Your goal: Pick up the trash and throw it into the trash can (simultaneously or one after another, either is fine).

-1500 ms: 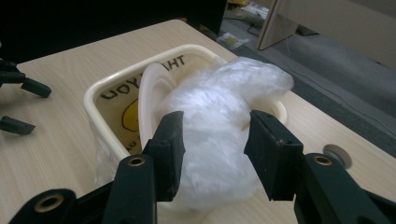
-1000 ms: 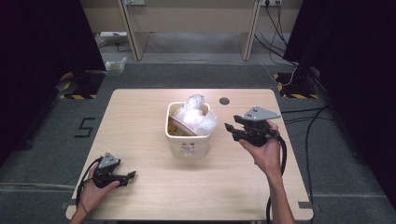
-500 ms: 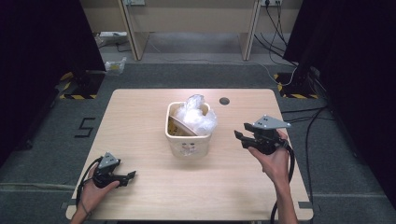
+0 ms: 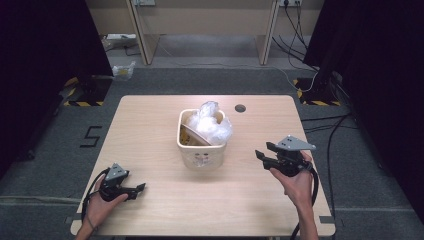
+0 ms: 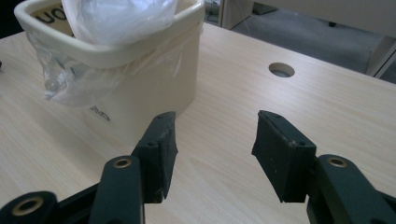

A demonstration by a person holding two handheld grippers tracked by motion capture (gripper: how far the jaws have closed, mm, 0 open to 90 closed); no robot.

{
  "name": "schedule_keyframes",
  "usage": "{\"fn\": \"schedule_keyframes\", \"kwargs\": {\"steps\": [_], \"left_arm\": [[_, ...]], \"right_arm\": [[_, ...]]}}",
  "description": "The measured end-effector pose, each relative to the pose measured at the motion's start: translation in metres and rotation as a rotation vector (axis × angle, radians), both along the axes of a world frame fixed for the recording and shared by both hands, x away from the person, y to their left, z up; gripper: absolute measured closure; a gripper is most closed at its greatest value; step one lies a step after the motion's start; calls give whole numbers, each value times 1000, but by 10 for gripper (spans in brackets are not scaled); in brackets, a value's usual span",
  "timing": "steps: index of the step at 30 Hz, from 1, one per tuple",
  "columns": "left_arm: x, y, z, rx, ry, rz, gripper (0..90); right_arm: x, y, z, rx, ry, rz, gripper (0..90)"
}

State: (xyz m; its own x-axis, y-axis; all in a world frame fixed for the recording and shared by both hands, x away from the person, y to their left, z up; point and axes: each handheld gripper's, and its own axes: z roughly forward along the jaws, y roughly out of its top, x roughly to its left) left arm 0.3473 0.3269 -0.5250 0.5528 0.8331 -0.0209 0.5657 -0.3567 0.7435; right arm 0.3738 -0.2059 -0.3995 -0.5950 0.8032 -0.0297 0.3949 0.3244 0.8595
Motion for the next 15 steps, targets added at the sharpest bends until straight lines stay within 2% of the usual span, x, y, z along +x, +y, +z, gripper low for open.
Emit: {"fn": "schedule_keyframes", "kwargs": {"steps": [15], "left_arm": [[0,0,0,-1,-2,1,132]], "right_arm": [[-8,-7,-35,-5,54,-9,423]]}}
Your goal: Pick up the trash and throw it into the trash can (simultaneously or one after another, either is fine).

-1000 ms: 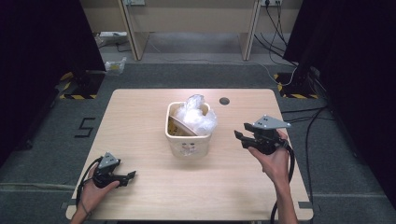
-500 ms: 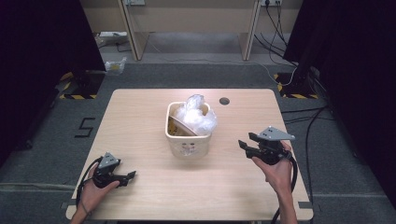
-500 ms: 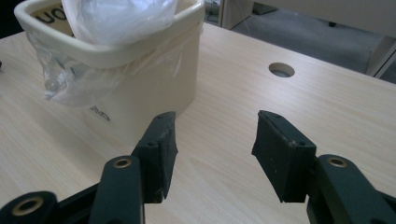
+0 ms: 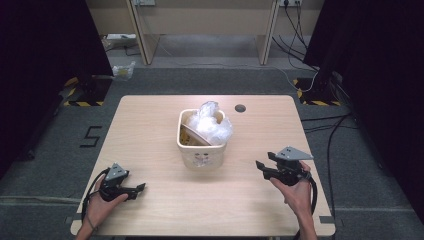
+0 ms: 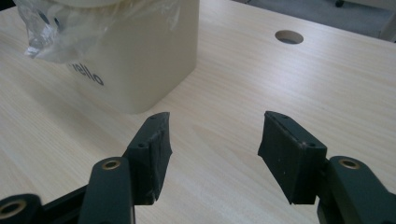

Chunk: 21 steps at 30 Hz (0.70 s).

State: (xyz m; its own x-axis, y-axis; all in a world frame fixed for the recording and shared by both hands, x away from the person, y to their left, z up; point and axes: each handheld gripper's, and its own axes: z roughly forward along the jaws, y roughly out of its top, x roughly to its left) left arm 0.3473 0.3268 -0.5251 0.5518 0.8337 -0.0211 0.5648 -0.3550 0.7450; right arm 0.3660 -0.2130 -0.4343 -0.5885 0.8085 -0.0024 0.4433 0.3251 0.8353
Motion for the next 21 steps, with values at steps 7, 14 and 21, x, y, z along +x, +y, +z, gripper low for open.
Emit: {"fn": "schedule_keyframes", "kwargs": {"steps": [7,14,21], "left_arm": [[0,0,0,1,2,-1,132],[0,0,0,1,1,-1,132],[0,0,0,1,1,0,132]], "right_arm": [[-2,-4,-12,-3,18,-10,404],[-2,-3,-23,-20,51,-16,385],[-3,-3,-34,-30,78,-24,371]]}}
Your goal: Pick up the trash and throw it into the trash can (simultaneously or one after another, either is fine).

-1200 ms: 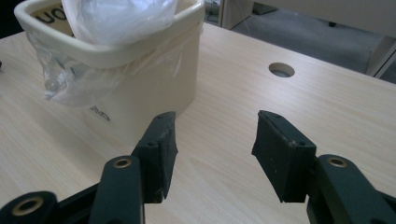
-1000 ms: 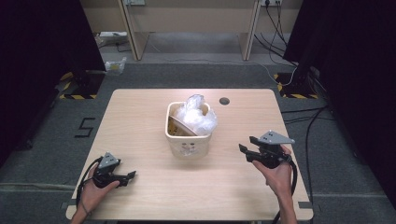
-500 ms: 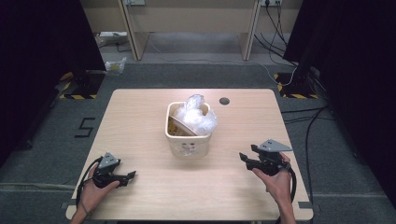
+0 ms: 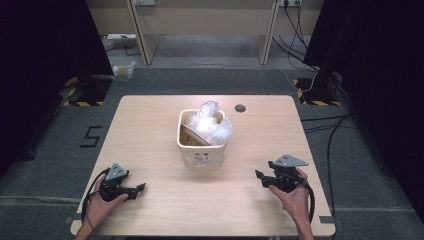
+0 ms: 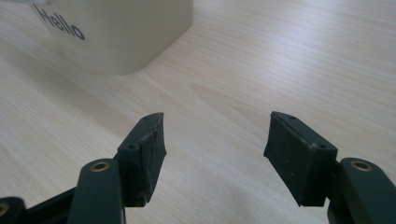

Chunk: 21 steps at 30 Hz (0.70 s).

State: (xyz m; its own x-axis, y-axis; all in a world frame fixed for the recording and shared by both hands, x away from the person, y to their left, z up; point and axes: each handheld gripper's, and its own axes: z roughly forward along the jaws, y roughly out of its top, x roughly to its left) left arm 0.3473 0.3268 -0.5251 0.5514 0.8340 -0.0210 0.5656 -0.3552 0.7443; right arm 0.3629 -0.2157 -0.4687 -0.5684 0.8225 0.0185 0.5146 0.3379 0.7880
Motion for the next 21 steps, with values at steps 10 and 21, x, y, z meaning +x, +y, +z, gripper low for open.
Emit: {"fn": "schedule_keyframes", "kwargs": {"steps": [10,21], "left_arm": [[0,0,0,0,1,-1,132],[0,0,0,1,0,-1,132]], "right_arm": [[-3,-2,-13,-17,31,-11,352],[-6,2,-20,-45,46,-13,318]]}}
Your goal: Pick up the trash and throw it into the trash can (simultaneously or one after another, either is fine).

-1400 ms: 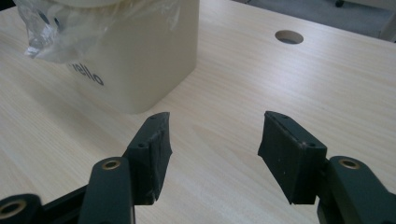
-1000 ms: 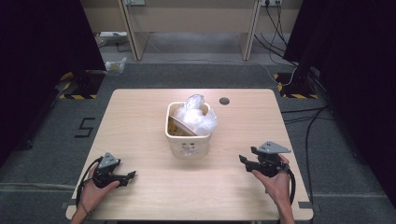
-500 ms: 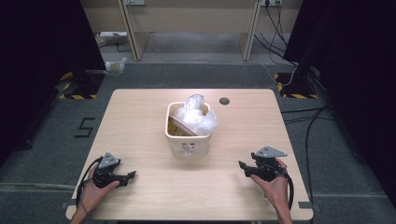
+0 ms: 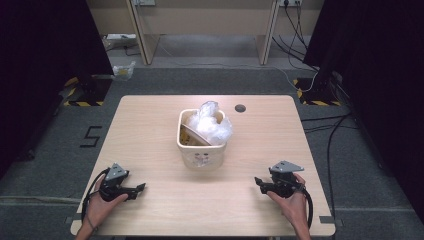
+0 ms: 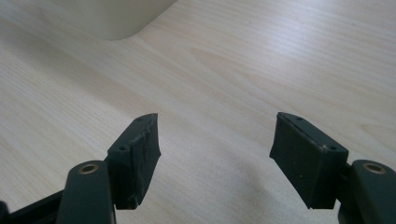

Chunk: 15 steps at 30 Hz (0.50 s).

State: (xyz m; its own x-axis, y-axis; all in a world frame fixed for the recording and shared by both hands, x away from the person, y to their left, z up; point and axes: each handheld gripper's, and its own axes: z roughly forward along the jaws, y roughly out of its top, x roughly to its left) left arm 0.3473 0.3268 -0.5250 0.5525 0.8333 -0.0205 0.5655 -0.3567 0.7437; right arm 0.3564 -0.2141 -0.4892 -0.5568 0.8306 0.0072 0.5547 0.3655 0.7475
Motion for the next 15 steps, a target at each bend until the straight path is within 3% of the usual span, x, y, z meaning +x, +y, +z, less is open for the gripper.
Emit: {"fn": "schedule_keyframes", "kwargs": {"steps": [9,15], "left_arm": [[0,0,0,-1,0,1,132],[0,0,0,0,0,-1,132]], "right_arm": [[-6,1,-10,-7,30,-2,266],[-8,3,-19,-37,51,-7,204]]}}
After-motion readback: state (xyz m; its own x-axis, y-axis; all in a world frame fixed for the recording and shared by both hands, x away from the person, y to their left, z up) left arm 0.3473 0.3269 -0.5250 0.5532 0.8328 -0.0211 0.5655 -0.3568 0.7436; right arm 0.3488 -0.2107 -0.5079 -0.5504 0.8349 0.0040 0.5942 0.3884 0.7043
